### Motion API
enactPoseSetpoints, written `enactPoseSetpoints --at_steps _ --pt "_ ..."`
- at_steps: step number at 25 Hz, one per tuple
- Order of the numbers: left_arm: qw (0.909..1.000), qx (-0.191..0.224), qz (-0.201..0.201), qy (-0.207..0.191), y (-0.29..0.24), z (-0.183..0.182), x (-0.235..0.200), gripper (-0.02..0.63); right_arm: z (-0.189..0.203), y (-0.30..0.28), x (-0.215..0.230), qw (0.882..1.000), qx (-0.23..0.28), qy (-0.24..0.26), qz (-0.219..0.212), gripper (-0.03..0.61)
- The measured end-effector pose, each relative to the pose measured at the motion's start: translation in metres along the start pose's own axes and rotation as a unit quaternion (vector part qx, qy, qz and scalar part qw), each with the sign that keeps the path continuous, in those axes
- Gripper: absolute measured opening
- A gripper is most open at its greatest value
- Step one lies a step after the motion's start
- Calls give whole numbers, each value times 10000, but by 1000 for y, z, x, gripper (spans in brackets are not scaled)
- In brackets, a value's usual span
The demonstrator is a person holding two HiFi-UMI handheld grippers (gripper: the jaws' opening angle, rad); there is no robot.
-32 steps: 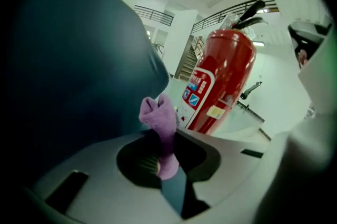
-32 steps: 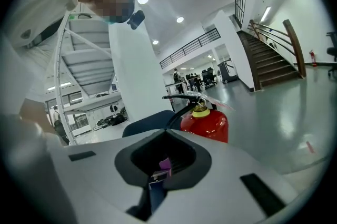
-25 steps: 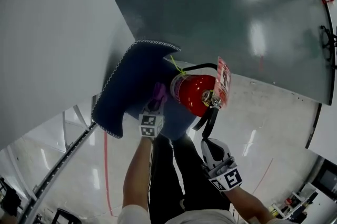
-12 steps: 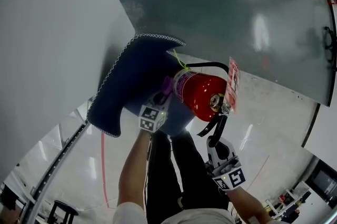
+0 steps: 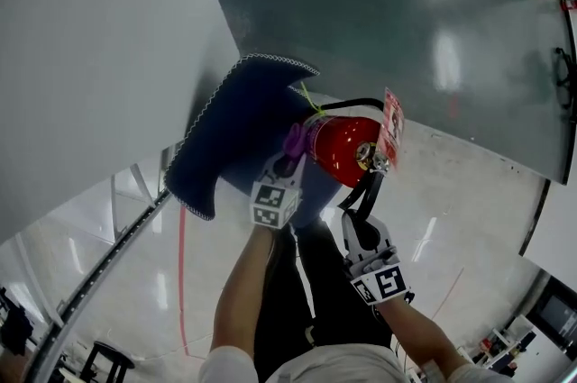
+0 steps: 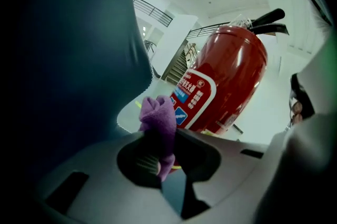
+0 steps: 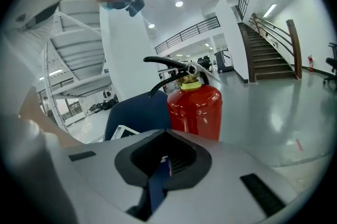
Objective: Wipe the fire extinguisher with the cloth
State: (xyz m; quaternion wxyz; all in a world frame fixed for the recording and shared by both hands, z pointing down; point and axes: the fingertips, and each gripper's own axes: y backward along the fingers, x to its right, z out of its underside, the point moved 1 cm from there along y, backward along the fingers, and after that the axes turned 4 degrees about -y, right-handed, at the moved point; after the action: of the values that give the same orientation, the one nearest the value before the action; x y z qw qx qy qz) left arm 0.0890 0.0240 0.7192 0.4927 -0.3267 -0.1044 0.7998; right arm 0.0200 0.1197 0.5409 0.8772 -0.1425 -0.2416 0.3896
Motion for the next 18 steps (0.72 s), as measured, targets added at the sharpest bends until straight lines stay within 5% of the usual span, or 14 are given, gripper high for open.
enactPoseSetpoints --at_steps 7,18 --pt "9997 137 -38 184 15 -19 19 57 10 -23 0 9996 -258 -69 100 12" --pt "9990 321 287 -78 51 -57 64 57 16 11 -18 9988 -440 192 8 12"
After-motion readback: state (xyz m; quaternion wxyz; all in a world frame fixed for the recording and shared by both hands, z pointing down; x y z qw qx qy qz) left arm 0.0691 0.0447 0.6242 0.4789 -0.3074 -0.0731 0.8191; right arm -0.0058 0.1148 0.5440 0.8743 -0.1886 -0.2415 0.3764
